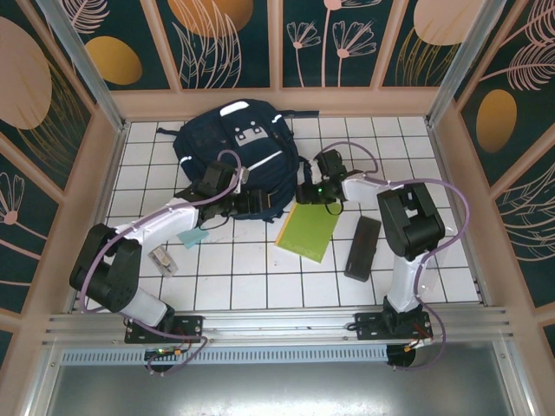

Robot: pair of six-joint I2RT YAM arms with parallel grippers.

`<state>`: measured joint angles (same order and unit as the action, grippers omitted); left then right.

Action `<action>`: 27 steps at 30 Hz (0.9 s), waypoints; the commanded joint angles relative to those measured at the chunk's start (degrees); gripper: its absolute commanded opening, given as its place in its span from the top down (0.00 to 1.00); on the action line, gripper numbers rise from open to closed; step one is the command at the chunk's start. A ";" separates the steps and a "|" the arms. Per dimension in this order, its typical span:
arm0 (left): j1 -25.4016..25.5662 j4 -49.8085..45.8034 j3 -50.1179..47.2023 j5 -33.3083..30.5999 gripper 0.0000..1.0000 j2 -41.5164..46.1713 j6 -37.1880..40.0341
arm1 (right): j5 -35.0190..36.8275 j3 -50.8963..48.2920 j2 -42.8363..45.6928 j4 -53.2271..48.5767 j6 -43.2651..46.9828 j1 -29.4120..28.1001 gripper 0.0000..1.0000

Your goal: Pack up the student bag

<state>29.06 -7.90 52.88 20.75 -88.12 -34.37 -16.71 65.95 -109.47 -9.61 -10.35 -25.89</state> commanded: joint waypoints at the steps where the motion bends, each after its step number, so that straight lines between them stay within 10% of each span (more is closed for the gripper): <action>1: 1.19 1.51 -0.80 2.71 0.25 0.24 0.52 | -3.66 -1.65 4.74 1.27 -0.86 -1.03 0.45; 14: 8.87 0.24 1.26 -3.43 0.40 -5.32 -0.50 | 18.85 -14.09 23.23 -14.39 -28.82 -1.14 0.37; 27: 13.29 -0.11 4.95 -5.61 0.46 -15.30 0.10 | 16.25 -25.09 24.62 -4.23 -35.27 -3.97 0.50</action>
<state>42.09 -7.68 56.60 16.51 -102.08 -34.63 -0.40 41.01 -84.07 -18.55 -43.09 -28.49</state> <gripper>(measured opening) 0.538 0.504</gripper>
